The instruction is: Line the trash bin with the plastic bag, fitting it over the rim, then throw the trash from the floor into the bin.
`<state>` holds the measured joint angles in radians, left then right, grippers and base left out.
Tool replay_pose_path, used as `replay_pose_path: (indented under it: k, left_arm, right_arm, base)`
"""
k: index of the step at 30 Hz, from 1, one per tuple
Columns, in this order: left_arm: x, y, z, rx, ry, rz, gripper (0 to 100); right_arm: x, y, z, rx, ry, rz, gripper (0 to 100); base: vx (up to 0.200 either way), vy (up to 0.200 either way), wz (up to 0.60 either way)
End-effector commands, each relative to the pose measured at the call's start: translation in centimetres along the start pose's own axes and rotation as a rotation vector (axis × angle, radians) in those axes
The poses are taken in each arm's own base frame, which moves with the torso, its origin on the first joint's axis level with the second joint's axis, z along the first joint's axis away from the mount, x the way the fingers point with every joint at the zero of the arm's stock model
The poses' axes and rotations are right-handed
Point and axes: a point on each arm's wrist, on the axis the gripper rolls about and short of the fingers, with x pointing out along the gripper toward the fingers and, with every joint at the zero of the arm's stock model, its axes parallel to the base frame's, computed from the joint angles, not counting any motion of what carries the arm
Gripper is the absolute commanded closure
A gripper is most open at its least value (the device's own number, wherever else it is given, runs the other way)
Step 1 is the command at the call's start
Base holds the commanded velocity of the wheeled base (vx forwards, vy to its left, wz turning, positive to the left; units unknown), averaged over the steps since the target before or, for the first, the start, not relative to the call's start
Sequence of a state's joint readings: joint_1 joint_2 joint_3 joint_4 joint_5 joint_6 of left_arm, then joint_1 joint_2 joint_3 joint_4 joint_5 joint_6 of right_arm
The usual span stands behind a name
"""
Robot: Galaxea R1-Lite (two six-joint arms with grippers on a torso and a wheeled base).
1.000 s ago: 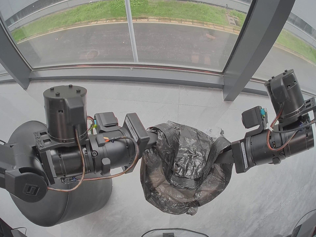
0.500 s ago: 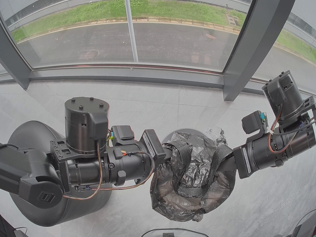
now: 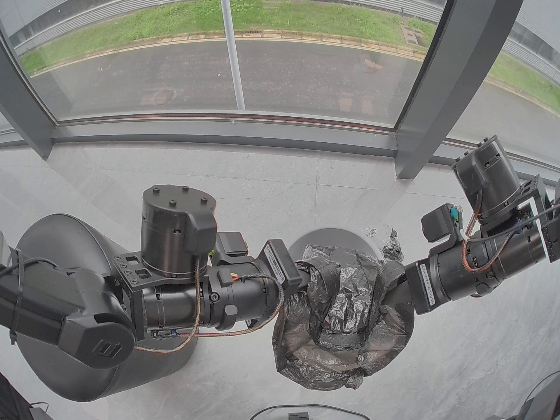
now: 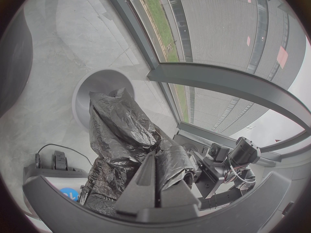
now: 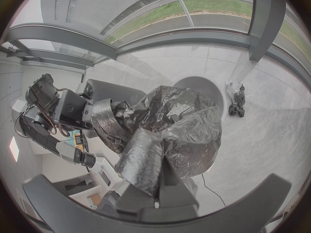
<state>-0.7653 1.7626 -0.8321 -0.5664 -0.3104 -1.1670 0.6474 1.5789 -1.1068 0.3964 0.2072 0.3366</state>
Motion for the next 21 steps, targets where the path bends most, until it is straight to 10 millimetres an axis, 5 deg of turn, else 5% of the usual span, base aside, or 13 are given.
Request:
replay_pose_path:
  k: [1, 21]
  left_arm:
    - [1.0, 1.3, 0.8, -0.011, -0.022, 0.015, 100]
    - [3.8, 4.4, 2.7, 0.005, -0.060, 0.037, 100]
  right_arm:
    - [1.8, -0.4, 0.5, 0.010, 0.025, -0.015, 100]
    - [6.4, -2.9, 1.4, 0.045, 0.006, -0.045, 100]
  base:
    - [0.000, 0.000, 0.00]
    - [0.000, 0.000, 0.00]
